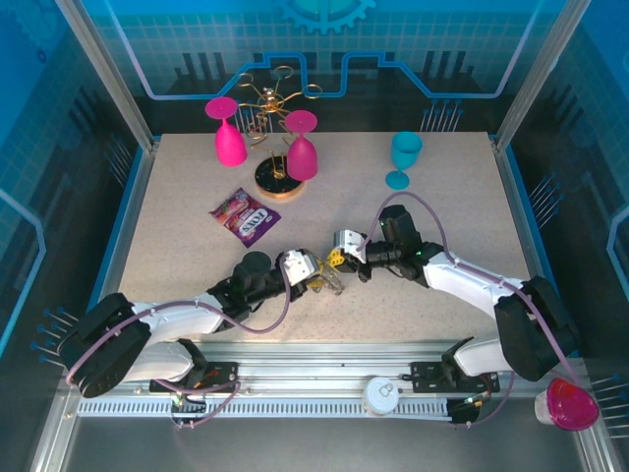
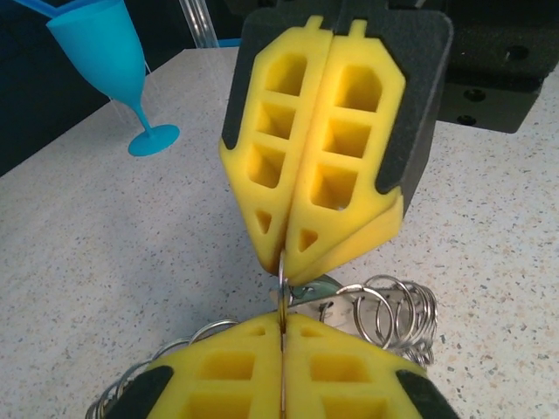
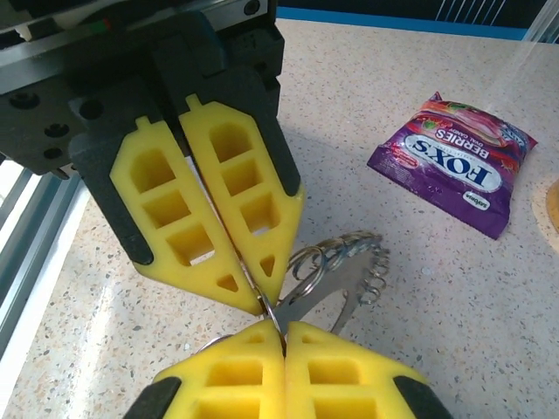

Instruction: Put the keys on the keyring

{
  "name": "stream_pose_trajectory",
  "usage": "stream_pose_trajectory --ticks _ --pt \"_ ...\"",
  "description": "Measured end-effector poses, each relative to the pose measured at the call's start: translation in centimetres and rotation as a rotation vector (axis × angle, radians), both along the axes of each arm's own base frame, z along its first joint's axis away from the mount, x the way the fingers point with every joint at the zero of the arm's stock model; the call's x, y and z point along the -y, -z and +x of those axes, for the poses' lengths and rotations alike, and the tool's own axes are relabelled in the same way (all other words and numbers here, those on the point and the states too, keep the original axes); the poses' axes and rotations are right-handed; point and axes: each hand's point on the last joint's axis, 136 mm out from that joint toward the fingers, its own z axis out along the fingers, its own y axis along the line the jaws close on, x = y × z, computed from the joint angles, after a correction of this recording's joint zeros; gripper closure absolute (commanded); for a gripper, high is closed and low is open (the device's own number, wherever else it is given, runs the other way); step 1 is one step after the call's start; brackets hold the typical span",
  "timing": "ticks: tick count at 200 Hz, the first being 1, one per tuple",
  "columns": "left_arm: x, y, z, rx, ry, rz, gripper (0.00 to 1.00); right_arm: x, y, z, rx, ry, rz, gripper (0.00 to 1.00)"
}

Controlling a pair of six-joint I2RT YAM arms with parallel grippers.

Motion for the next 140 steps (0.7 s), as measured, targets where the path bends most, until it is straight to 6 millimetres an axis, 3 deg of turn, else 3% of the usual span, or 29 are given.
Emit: stream_pose_trajectory --ticks 93,140 --pt "-0.2 0.1 0.0 -0.046 0.002 0.086 0.78 -1.0 -0.8 -0.7 0.104 -0.05 -0.199 1.0" --pt "-0.3 -0.2 -0.7 -0.043 0.03 0.094 0.87 -1.2 -0.9 -1.1 0.124 -0.065 -0.236 1.0"
